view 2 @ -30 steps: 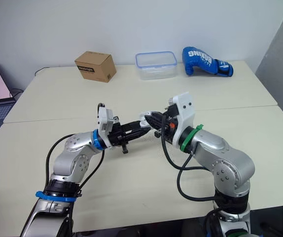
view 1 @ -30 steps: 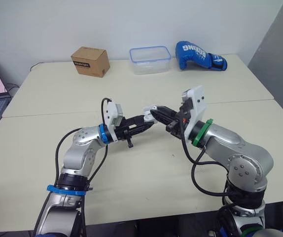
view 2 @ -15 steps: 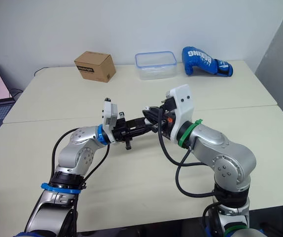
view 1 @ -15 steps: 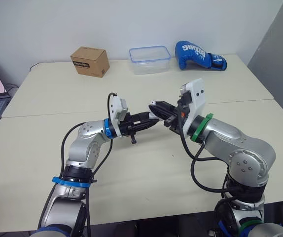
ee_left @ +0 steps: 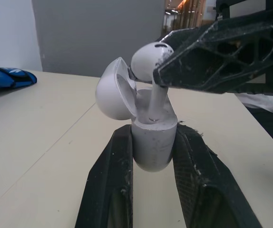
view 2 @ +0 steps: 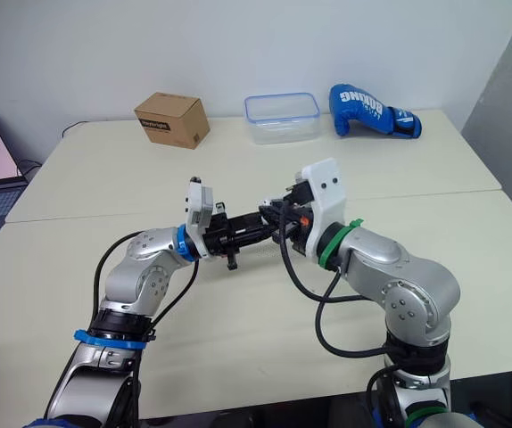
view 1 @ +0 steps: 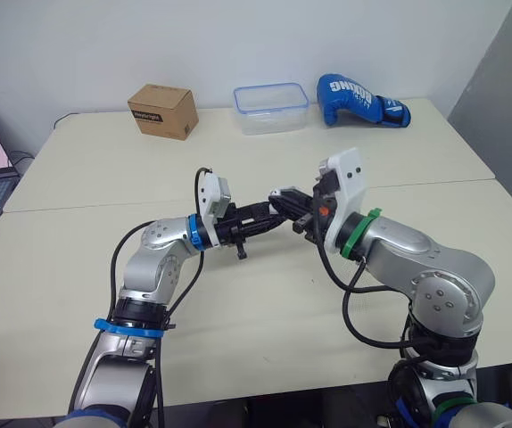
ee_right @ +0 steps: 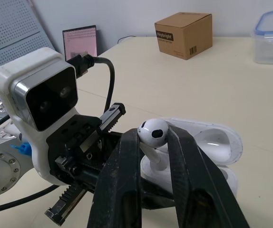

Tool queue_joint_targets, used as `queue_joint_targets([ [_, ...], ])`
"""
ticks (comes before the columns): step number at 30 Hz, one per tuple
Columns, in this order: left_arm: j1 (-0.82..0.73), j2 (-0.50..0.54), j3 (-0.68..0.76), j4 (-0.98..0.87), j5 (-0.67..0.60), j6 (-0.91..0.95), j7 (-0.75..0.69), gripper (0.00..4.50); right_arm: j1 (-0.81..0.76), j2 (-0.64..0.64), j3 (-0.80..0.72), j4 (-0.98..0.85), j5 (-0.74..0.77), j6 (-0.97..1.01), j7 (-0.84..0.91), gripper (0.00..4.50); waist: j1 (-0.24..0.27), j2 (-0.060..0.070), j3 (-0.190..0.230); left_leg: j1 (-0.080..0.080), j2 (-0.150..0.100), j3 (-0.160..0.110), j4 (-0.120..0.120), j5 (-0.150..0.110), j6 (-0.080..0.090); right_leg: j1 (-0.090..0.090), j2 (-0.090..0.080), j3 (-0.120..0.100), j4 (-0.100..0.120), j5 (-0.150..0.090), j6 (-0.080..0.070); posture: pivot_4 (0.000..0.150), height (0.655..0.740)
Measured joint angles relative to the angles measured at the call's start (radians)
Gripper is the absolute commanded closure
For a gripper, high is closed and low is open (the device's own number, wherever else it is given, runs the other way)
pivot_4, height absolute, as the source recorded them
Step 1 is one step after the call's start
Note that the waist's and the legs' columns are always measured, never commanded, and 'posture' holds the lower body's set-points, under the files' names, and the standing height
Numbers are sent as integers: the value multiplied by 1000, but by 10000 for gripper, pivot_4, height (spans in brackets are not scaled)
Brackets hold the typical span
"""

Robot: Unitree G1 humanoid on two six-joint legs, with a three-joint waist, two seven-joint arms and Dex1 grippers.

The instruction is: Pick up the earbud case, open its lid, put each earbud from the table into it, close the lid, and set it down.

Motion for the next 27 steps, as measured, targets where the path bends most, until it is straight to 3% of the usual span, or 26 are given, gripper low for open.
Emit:
queue_joint_targets([
  [17, 0, -22, -3, 0, 6, 2, 36, 36978, -18, 17, 16, -17, -6, 64, -97, 40747, 0, 0, 0, 0, 0, 0, 0, 0, 0, 0, 0, 0, 0, 0, 0, 1500, 7307],
  [18, 0, -23, -3, 0, 7, 2, 36, 36978, -18, 17, 16, -21, -7, 66, -102, 33643, 0, 0, 0, 0, 0, 0, 0, 0, 0, 0, 0, 0, 0, 0, 0, 1500, 7307],
  [24, 0, -24, -2, 0, 13, 1, 56, 36978, -19, 12, 28, -41, -6, 81, -101, 15201, 0, 0, 0, 0, 0, 0, 0, 0, 0, 0, 0, 0, 0, 0, 0, 1500, 7307],
  [27, 0, -24, -1, 0, 13, 0, 56, 36978, -23, -29, 34, -41, -21, 61, -98, 15201, 0, 0, 0, 0, 0, 0, 0, 0, 0, 0, 0, 0, 0, 0, 0, 1500, 7307],
])
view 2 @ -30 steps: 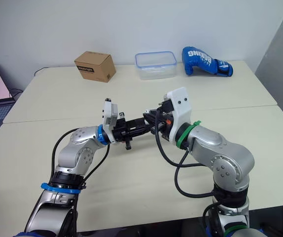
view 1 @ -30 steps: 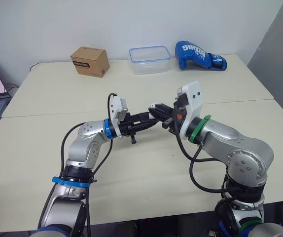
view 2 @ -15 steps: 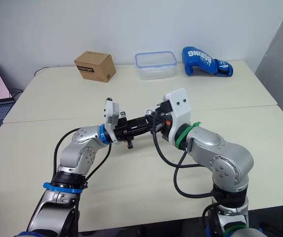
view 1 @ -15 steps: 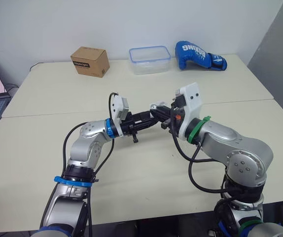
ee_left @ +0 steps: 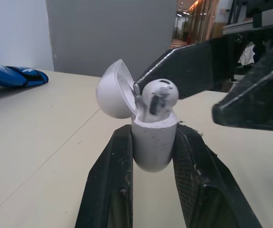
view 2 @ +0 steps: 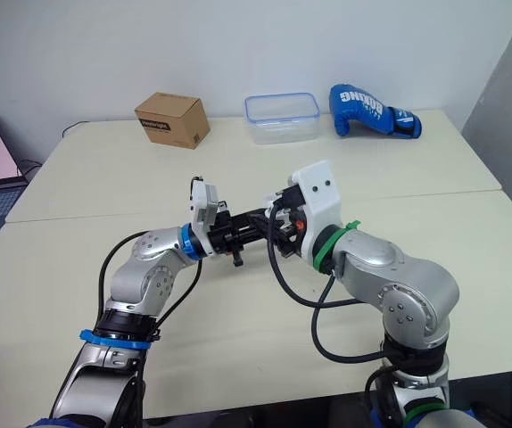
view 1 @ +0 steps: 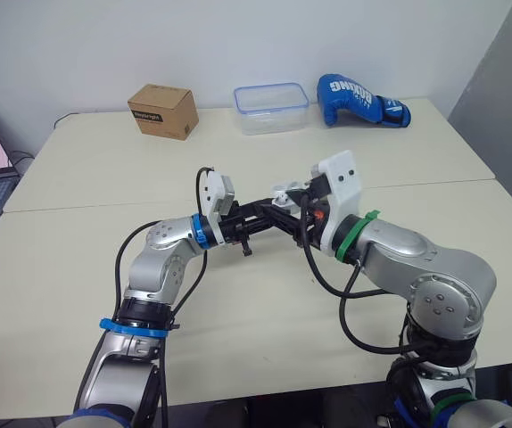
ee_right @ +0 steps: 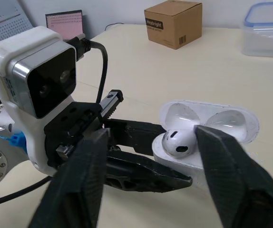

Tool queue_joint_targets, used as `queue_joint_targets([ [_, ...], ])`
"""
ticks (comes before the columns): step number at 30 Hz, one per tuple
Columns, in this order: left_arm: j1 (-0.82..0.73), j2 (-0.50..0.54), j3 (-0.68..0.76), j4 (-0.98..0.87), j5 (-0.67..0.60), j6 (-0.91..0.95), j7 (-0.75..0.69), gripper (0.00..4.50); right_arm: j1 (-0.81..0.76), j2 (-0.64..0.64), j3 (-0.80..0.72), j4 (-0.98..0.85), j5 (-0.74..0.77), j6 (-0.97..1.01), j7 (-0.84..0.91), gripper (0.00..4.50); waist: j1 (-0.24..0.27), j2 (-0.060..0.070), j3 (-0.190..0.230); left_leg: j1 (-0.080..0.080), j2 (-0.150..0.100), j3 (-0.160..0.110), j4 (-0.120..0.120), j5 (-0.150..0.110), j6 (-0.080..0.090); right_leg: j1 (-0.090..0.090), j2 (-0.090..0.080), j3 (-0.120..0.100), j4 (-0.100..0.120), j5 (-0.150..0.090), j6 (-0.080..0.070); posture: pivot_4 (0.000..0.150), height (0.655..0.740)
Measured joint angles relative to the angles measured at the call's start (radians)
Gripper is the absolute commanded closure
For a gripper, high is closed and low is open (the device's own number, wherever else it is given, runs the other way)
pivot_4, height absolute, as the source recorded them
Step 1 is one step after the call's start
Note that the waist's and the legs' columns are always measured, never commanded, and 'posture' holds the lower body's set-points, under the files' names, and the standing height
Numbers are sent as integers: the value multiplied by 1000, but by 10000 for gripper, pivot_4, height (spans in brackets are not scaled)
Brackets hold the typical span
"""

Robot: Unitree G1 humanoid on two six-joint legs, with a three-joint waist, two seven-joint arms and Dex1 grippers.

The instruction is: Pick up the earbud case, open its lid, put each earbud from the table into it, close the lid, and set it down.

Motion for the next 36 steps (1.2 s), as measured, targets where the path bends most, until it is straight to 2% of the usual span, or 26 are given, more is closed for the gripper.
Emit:
queue_joint_targets([
  [6, -3, -2, 1, 0, -5, -2, -2, 36978, 0, -54, -1, 12, -16, -44, 47, 15201, 0, 0, 0, 0, 0, 0, 0, 0, 0, 0, 0, 0, 0, 0, 0, 1500, 7307],
  [9, -3, -1, 2, -10, -15, -4, -14, 36978, -3, -99, -56, 15, 56, -47, 136, 15201, 1, 0, 0, 0, 0, 0, 0, 0, 0, 0, 0, 0, -1, 0, 0, 1500, 7307],
  [11, -3, 2, 3, -19, -24, 0, -26, 36978, -33, -152, -123, 22, 158, -21, 223, 15201, 1, 0, 0, 0, 0, 0, 0, 0, 0, 0, 0, 0, -1, 0, 0, 1500, 7307],
  [13, 1, 18, 4, -27, -38, 6, -44, 36978, -100, -276, -183, 50, 275, 19, 341, 15201, 1, 0, 0, 0, 0, 0, 0, 0, 0, 1, 0, -1, -1, 0, 0, 1500, 7307],
  [16, 8, 52, 13, -39, -57, 27, -77, 36978, -151, -532, -186, 108, 328, 7, 531, 15201, 3, 0, 0, 0, 0, 0, 0, 0, 1, 1, 0, -2, -2, 0, 0, 1500, 7307],
  [17, 10, 68, 23, -39, -65, 39, -93, 36978, -160, -661, -135, 153, 290, -33, 620, 15201, 2, 0, 0, 0, 0, 1, -1, -1, 1, 1, 0, -1, -2, 0, 0, 1500, 7307],
  [18, 10, 75, 30, -39, -71, 43, -97, 36978, -161, -698, -122, 180, 266, -49, 652, 15201, 2, 0, 0, 0, 1, 1, -1, -1, 1, 2, 0, -2, -3, 0, 0, 1500, 7307],
  [20, 9, 85, 38, -43, -89, 58, -119, 36978, -179, -826, 12, 277, 149, -150, 751, 15201, 1, 0, 1, 0, 1, 3, 0, 0, 1, 2, 0, 0, -2, 0, 1, 1500, 7307],
  [22, 10, 94, 39, -48, -97, 77, -137, 36978, -198, -890, 134, 363, 21, -238, 812, 15201, 0, 0, 1, 0, 1, 3, 0, 0, 1, 1, 0, 0, -1, 0, 1, 1500, 7307],
  [25, 22, 111, 39, -79, -120, 112, -157, 36978, -236, -914, 317, 480, -157, -344, 878, 15201, -6, 0, 1, 0, 1, 4, -1, 0, 1, 0, 0, 0, -2, 0, 1, 1500, 7307],
  [28, 41, 126, 40, -107, -134, 133, -170, 36978, -257, -874, 457, 601, -314, -404, 909, 15201, -6, -1, 1, -1, 1, 4, -1, 0, 1, -1, 0, 1, -2, 0, 1, 1500, 7307],
  [33, 68, 127, 41, -161, -139, 150, -157, 36978, -268, -740, 503, 757, -419, -408, 899, 15201, -1, -1, 1, -2, 1, 3, 0, 0, 0, -1, -1, 0, -2, 0, 0, 1500, 7307],
  [36, 93, 128, 42, -184, -142, 155, -146, 36978, -251, -718, 500, 795, -451, -411, 897, 15201, 2, -1, 1, -2, 0, 3, 0, 0, 0, -1, -1, 0, -3, 0, 0, 1500, 7307],
])
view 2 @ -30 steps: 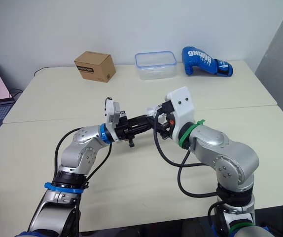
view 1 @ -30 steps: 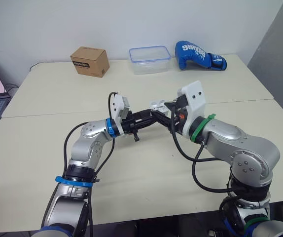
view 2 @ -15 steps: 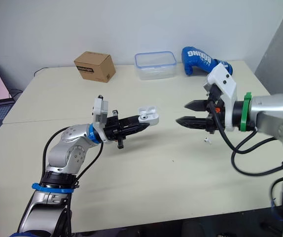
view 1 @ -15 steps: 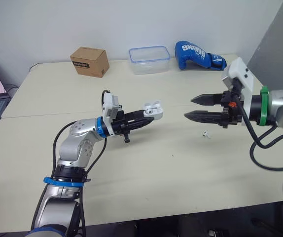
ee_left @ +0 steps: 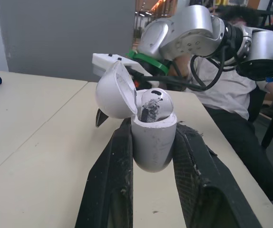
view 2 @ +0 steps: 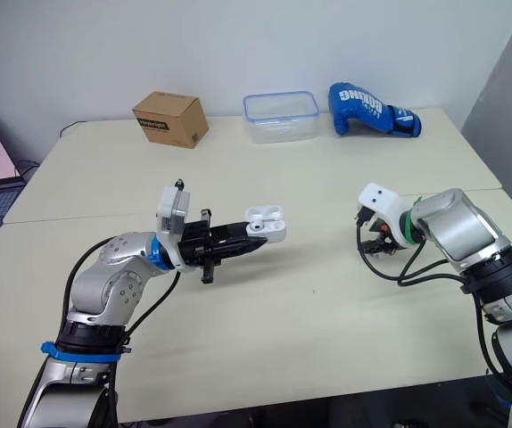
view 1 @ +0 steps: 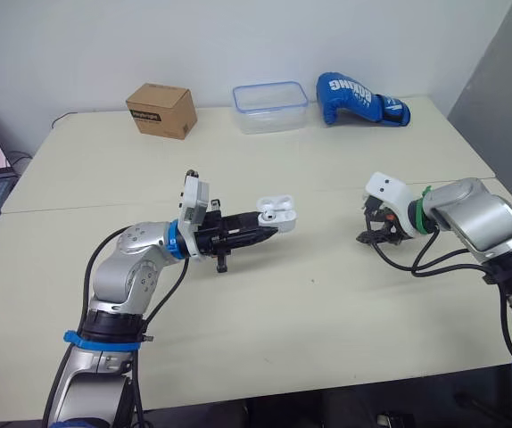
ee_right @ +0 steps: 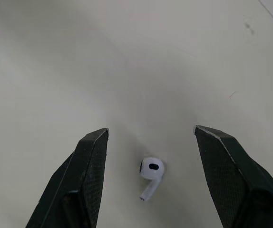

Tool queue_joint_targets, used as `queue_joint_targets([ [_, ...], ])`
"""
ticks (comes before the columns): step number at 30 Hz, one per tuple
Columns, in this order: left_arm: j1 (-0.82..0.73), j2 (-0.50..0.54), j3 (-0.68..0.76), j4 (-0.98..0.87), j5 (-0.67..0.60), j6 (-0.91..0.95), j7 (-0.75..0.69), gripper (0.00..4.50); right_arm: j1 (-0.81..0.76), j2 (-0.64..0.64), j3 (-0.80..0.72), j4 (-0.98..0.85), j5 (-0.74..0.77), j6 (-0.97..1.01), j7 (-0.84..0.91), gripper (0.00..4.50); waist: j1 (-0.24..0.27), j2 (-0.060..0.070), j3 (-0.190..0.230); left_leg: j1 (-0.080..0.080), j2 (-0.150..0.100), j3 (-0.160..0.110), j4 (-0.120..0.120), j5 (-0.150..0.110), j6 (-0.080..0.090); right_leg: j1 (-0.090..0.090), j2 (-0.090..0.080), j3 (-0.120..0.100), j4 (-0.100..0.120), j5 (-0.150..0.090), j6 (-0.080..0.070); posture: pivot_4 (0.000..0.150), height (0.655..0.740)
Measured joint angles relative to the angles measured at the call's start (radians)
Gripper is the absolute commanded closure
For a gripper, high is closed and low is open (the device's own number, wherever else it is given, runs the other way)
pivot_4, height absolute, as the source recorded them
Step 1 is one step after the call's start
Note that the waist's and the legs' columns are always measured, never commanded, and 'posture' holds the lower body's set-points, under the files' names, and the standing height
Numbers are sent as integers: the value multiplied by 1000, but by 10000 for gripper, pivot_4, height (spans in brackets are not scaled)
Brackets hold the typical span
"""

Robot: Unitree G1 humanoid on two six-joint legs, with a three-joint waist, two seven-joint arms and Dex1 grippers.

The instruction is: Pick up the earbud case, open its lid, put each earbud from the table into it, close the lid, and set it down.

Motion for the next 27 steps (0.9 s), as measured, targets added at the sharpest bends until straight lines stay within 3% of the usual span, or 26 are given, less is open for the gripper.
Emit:
queue_joint_targets([
  [21, 24, 30, 8, -34, -26, 23, 17, 36978, 78, 46, -69, 71, -54, 22, 3, 15201, 1, 0, 0, 0, 0, 0, 1, 0, 0, 1, 0, 0, 1, 0, 0, 1500, 7307],
  [24, 24, 30, 7, -34, -26, 23, 18, 36978, 79, 46, -69, 69, -58, 23, 10, 20619, 1, 0, 0, 0, 0, 0, 1, 0, 0, 1, 0, 0, 1, 0, 0, 1500, 7307],
  [27, 24, 30, 7, -34, -26, 22, 19, 36978, 83, 46, -69, 58, -58, 29, 20, 31190, 1, 0, 0, 0, 0, 0, 1, 0, 0, 1, 0, 0, 1, 0, 0, 1500, 7307],
])
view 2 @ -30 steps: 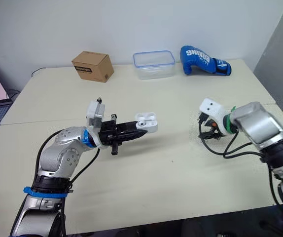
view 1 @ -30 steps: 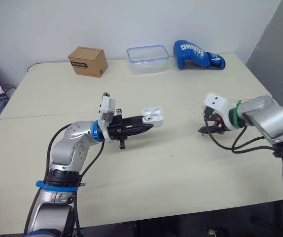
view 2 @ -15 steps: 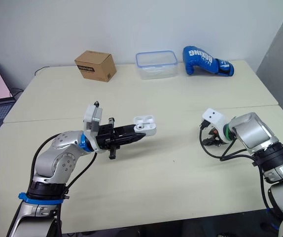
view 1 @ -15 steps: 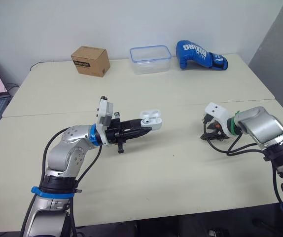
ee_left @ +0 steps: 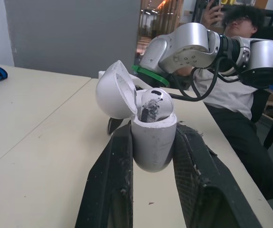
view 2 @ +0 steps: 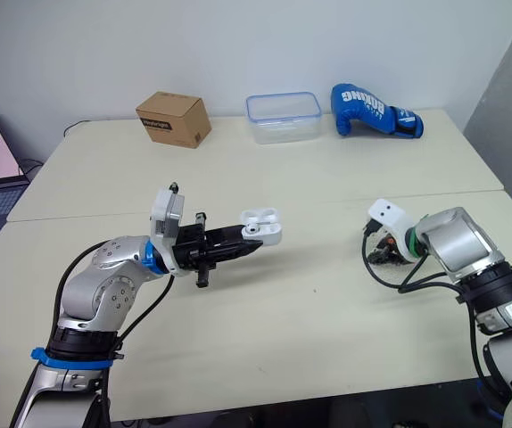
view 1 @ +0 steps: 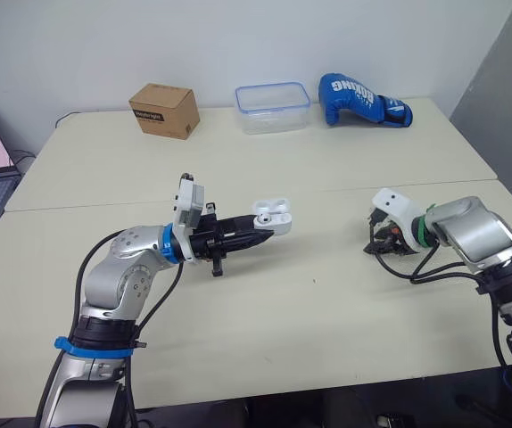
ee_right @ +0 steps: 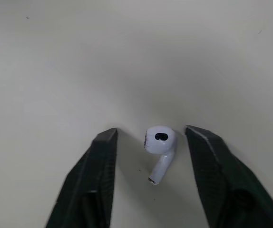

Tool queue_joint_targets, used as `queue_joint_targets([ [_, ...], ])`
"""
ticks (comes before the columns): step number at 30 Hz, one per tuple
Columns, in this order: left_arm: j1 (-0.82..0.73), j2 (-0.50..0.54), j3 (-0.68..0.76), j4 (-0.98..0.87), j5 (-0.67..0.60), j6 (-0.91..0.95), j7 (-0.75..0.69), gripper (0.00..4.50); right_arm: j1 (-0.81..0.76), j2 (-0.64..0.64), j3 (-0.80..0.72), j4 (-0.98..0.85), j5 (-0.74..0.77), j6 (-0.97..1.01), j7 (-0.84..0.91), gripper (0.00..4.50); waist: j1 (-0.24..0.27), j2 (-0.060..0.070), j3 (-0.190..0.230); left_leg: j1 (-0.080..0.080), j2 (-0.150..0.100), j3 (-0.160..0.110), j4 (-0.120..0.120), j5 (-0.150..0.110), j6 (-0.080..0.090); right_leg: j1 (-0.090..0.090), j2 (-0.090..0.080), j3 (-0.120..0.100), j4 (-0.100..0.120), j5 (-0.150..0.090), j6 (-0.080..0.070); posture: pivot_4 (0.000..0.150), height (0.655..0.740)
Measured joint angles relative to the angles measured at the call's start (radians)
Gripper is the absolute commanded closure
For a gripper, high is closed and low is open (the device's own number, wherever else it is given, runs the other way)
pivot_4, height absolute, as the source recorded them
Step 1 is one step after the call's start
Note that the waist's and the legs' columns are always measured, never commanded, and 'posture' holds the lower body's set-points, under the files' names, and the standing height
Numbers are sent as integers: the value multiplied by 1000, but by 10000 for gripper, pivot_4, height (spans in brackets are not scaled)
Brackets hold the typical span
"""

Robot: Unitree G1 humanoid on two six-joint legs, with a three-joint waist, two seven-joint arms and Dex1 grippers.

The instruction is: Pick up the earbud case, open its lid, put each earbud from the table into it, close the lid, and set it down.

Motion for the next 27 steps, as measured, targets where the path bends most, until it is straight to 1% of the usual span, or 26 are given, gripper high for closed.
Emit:
queue_joint_targets([
  [1, 0, 0, 0, 0, 0, -1, 0, 36978, 0, 0, 0, -1, -1, 3, 1, 34933, 0, 0, 0, 0, 0, 0, 0, 0, 0, 0, 0, 0, 0, 0, 0, 1500, 7307],
  [9, 0, 0, -1, 0, 1, -3, 1, 36978, 1, 0, -1, -4, -15, 12, 9, 34933, 1, 0, 0, 0, 0, 0, 0, 0, 0, 0, 0, 0, 0, 0, 0, 1500, 7307],
  [12, 0, 0, -2, 0, 2, -4, 0, 36978, 5, -16, 2, -5, -24, -16, 40, 34933, 2, 0, 0, 0, 0, 0, 0, 0, 0, 0, 0, 0, 0, 0, 0, 1500, 7307],
  [19, -4, 0, -9, 2, 6, -6, -3, 36978, -7, -125, 57, -8, -98, -241, 229, 34933, -1, 0, 0, 0, 0, 1, 0, 0, 0, 0, 0, 0, 0, 0, 0, 1500, 7307],
  [27, -5, 0, -11, 2, 8, -7, -2, 36978, -45, -124, 113, -56, -157, -392, 433, 34933, -2, 0, 0, 0, 0, 1, 0, 0, 0, 0, 0, 0, 0, 0, 0, 1500, 7307],
])
